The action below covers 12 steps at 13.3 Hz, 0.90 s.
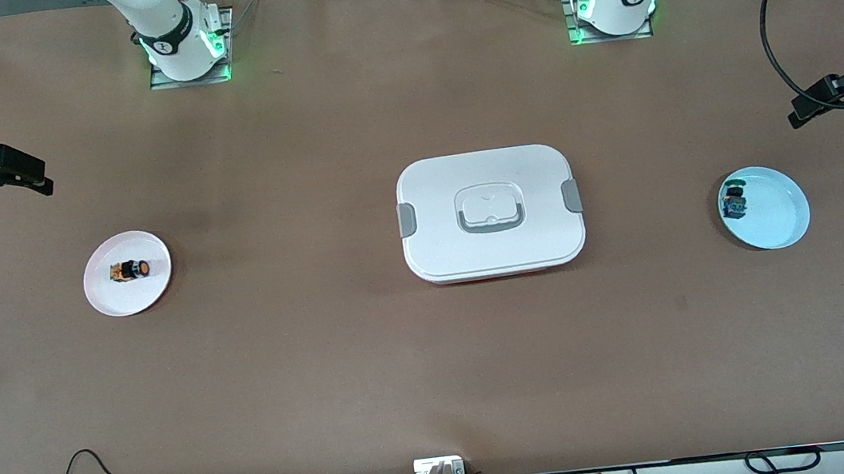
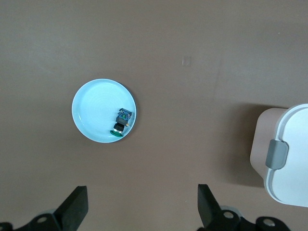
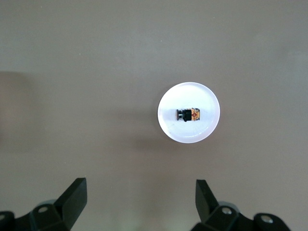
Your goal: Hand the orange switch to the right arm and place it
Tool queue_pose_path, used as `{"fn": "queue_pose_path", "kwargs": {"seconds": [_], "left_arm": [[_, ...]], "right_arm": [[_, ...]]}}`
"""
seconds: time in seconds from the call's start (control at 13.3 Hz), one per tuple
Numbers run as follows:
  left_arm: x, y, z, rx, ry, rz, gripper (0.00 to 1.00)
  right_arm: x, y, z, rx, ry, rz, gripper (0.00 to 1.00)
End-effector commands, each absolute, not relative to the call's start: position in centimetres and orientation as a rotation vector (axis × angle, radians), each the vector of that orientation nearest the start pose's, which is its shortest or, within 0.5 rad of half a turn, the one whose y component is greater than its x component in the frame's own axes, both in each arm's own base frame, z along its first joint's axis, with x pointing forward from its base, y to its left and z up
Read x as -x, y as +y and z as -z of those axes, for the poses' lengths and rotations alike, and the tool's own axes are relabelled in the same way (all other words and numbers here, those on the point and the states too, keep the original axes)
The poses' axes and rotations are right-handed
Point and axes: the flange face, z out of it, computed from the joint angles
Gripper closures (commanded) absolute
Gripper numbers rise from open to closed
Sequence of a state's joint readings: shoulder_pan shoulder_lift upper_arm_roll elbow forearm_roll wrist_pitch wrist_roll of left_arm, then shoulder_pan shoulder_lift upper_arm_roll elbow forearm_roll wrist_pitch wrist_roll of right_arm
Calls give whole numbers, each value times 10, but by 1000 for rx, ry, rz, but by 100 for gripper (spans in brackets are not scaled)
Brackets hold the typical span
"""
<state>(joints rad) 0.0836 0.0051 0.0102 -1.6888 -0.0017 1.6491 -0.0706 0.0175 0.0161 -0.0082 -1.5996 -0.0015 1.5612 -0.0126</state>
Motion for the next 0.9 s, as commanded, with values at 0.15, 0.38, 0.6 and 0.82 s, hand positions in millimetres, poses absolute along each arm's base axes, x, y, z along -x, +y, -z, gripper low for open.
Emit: {"fn": "queue_pose_path", "kwargs": {"seconds": [0.15,0.38,0.6,0.82], "left_arm": [[-556,51,-575,3131,-243,-48,0],[-556,51,-575,3131,-243,-48,0],[-556,51,-576,3131,-243,-48,0],[-557,51,-576,3131,-243,-46,0]], "right_arm": [[-556,-4,-591,3148,-34,-102,0],[-555,-4,-587,3149,-35,-66,0],[-554,-4,-591,3149,-30,-61,0],[-551,-4,-595,3149,-44,-53,0]]}}
